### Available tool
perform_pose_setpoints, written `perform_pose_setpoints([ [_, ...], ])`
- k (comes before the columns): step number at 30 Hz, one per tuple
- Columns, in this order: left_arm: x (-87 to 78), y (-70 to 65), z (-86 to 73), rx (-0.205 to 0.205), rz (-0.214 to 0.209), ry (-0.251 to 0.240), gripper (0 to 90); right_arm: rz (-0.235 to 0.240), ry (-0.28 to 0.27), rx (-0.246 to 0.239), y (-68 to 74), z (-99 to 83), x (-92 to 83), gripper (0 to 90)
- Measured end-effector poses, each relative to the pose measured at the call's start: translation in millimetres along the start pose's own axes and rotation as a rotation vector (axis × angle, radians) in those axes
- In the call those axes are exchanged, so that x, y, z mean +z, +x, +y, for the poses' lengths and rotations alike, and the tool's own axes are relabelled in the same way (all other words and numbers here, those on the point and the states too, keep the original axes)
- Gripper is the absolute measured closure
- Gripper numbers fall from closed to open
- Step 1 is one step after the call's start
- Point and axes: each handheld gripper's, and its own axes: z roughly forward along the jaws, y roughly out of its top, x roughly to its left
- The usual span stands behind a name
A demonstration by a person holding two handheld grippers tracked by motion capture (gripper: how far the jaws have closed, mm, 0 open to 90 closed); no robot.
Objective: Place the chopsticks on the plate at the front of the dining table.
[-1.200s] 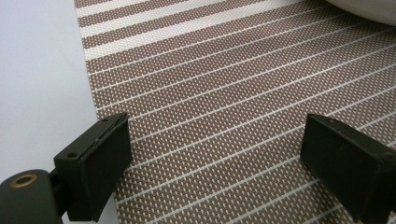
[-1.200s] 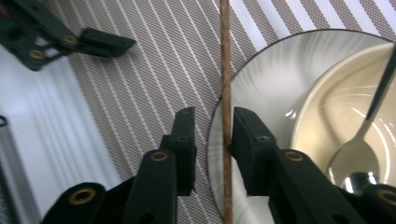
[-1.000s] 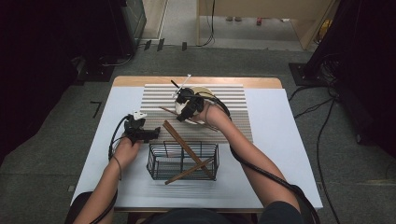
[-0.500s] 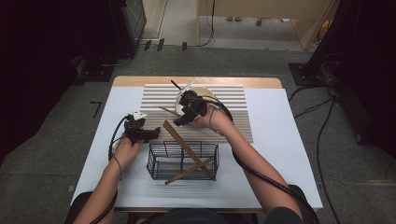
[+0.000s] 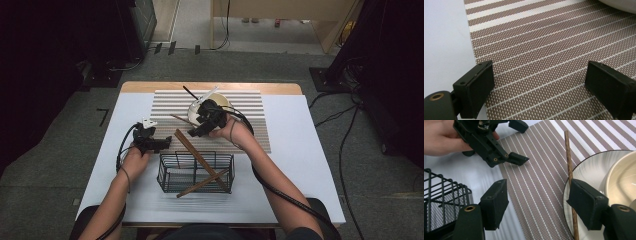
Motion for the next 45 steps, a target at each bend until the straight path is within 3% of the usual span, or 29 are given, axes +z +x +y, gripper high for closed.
perform_pose_setpoints([
  [8,0.0,0.0,0.1,-0.001,-0.001,0.002,9.0,0.015,-0.054,-0.022,6.8,-8.8,-8.3,41.0],
  [14,0.1,-0.3,0.0,-0.004,-0.001,-0.001,9.0,0.011,-0.106,-0.007,11.7,-13.4,-14.3,40.2],
  [22,-0.2,0.0,0.1,0.0,-0.001,0.002,9.0,0.017,-0.151,-0.047,19.5,-19.6,-21.8,39.4],
  [25,-0.1,0.0,0.1,0.0,0.0,0.002,9.0,0.022,-0.144,-0.018,20.4,-20.6,-24.7,37.5],
  [26,-0.2,0.0,0.1,0.0,0.0,0.002,9.0,0.024,-0.133,-0.021,20.7,-20.5,-25.5,37.7],
  [27,-0.1,0.0,0.1,0.0,0.0,0.002,9.0,0.013,-0.109,-0.056,21.1,-20.8,-26.2,37.5],
  [29,-0.2,0.1,0.1,0.001,0.0,0.003,9.0,0.008,-0.095,-0.062,21.5,-21.6,-26.2,36.8],
  [34,-0.2,0.1,0.1,0.001,-0.001,0.003,9.0,0.048,-0.097,-0.026,19.9,-27.1,-26.9,28.2],
  [37,-0.3,0.1,0.2,0.001,-0.001,0.004,9.0,0.044,-0.105,-0.009,19.3,-29.2,-28.4,25.2],
  [39,-0.3,0.2,0.2,0.001,-0.001,0.005,9.0,0.034,-0.111,0.026,18.5,-30.0,-29.8,25.7],
  [41,-0.3,0.1,0.3,0.001,-0.001,0.005,9.0,0.014,-0.117,0.053,17.0,-30.6,-32.4,32.2],
  [45,-0.3,0.2,0.3,0.001,-0.001,0.005,9.0,0.016,-0.128,0.047,17.2,-31.9,-38.2,29.6],
])
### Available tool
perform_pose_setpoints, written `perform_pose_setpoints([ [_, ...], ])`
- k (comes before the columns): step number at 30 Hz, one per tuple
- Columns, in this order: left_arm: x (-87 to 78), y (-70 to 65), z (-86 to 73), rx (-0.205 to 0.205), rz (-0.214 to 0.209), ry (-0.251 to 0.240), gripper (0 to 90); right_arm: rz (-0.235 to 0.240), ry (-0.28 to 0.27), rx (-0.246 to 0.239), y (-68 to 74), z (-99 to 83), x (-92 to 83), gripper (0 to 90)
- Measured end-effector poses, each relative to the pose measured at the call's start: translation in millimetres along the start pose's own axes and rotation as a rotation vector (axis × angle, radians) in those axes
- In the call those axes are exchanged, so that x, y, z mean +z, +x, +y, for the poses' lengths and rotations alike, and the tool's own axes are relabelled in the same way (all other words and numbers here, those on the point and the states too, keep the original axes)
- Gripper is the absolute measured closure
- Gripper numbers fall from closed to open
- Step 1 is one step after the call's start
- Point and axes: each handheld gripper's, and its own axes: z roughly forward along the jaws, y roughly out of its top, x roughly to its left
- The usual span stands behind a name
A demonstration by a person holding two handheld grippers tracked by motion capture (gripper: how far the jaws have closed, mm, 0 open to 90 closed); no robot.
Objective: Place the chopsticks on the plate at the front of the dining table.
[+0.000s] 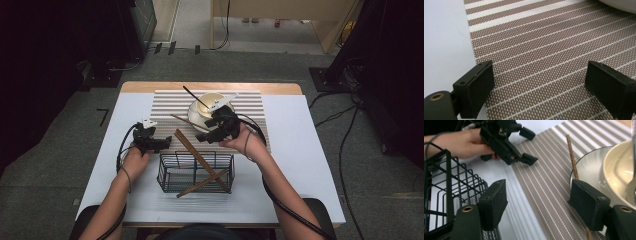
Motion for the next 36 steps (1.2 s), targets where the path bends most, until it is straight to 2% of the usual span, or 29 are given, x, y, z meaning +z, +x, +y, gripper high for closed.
perform_pose_setpoints([
  [2,0.0,0.0,0.0,0.0,0.0,0.0,9.0,-0.017,-0.016,0.009,0.1,0.2,-1.9,23.4],
  [5,0.0,0.0,0.0,0.0,0.0,0.0,9.0,0.006,-0.019,0.013,0.7,-0.1,-4.0,19.8],
  [6,0.0,0.0,0.0,0.0,0.0,0.0,9.0,-0.004,-0.018,0.017,0.9,-0.3,-4.4,18.1],
  [10,0.0,-0.1,0.0,-0.001,0.0,-0.001,9.0,-0.036,-0.009,0.025,1.3,-1.3,-6.4,21.3],
  [16,0.1,-0.1,-0.1,-0.001,0.001,-0.001,9.0,-0.011,0.005,0.03,2.4,-3.3,-11.6,24.3],
  [23,0.1,-0.1,-0.1,-0.001,0.001,-0.002,9.0,-0.017,0.0,0.028,6.4,-3.1,-22.4,25.7],
  [28,0.1,-0.1,-0.1,-0.001,0.001,-0.002,9.0,-0.03,-0.002,0.003,10.0,-4.9,-28.4,33.9],
  [32,0.1,-0.1,-0.1,-0.001,0.001,-0.002,9.0,-0.034,-0.021,0.015,12.4,-5.4,-35.3,43.4],
  [36,0.1,-0.1,-0.1,-0.001,0.001,-0.001,9.0,-0.022,-0.033,0.052,16.8,-3.6,-41.7,47.8],
])
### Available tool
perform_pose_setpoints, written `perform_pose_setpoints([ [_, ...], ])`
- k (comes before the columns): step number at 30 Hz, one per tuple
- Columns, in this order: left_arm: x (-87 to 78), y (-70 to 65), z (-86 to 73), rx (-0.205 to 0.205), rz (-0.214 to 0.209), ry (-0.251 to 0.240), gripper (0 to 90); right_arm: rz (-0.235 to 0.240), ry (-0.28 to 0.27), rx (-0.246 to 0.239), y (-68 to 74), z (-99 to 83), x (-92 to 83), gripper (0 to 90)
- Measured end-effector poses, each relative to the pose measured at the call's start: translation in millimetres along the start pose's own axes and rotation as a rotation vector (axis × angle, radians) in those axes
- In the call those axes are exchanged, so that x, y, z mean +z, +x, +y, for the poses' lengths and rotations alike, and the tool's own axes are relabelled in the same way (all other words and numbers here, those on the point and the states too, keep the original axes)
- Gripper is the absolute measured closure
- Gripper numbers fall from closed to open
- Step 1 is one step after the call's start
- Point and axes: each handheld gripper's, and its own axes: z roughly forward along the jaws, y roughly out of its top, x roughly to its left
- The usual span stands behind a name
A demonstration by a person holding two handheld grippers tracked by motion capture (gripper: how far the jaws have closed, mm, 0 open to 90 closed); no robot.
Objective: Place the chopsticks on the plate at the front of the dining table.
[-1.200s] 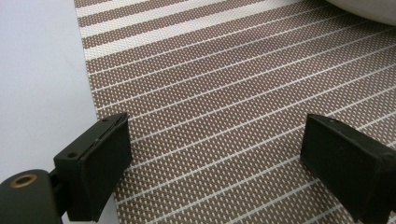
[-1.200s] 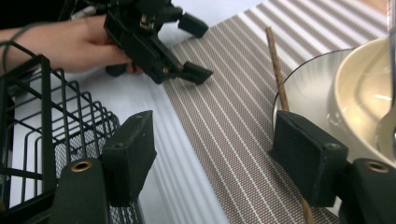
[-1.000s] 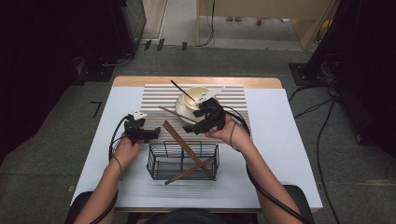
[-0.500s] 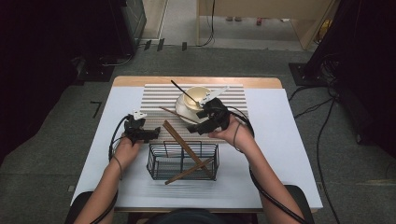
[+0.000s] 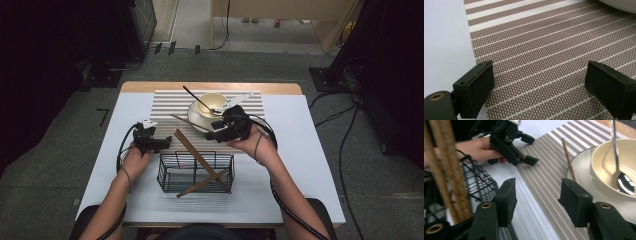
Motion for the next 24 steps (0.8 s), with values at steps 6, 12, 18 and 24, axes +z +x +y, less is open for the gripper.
perform_pose_setpoints([
  [6,0.2,-0.1,-0.1,0.0,0.001,-0.002,9.0,0.011,0.004,-0.037,9.4,1.8,-2.9,48.9],
  [12,0.1,0.0,-0.1,0.001,0.001,-0.002,9.0,-0.032,0.025,-0.1,17.0,2.9,-4.4,53.8],
  [18,0.1,0.0,-0.1,0.001,0.001,-0.002,9.0,-0.005,0.025,-0.089,16.1,0.5,-6.0,56.7],
  [24,0.1,0.0,-0.1,0.001,0.001,-0.002,9.0,0.022,0.037,-0.093,22.4,-0.7,-6.5,56.4],
])
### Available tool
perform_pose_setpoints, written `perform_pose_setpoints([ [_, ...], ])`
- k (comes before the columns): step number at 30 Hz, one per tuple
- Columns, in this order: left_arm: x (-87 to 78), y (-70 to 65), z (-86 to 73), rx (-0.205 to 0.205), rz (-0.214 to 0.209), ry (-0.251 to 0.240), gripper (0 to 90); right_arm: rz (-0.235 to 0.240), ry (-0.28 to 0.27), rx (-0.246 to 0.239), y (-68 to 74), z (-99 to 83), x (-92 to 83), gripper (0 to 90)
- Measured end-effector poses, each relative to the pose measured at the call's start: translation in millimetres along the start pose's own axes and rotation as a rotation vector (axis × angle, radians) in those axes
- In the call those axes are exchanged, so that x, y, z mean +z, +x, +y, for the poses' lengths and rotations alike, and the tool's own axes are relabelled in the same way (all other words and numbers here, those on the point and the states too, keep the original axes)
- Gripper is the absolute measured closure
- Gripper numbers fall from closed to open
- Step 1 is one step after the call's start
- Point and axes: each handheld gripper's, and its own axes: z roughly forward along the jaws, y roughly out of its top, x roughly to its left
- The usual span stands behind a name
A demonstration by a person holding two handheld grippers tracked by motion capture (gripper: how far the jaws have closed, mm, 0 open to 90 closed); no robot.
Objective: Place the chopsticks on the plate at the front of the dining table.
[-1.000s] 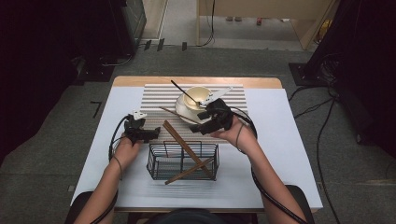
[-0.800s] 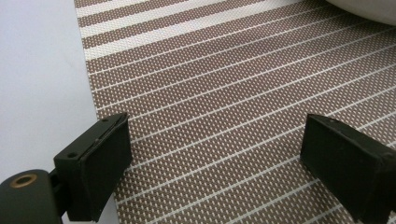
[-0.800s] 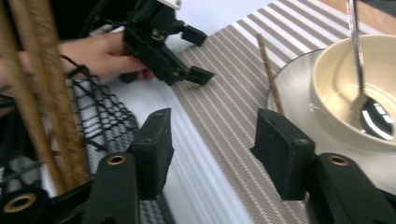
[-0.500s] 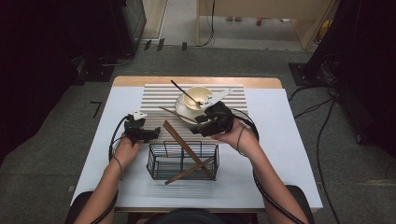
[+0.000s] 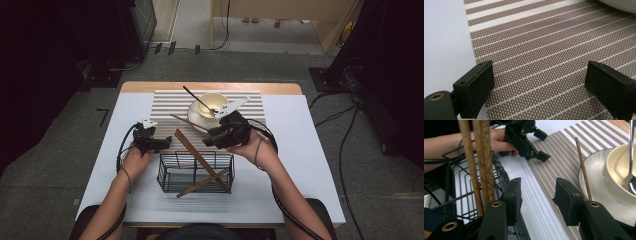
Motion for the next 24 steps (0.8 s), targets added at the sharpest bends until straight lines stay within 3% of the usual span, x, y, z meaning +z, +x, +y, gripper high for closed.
perform_pose_setpoints([
  [18,0.1,-0.1,-0.1,0.0,0.0,-0.001,9.0,0.006,-0.033,-0.006,16.1,-3.1,-7.7,54.7],
  [24,0.1,-0.1,-0.1,0.0,0.0,-0.001,9.0,0.039,-0.046,-0.025,24.6,-0.3,-9.5,58.6],
])
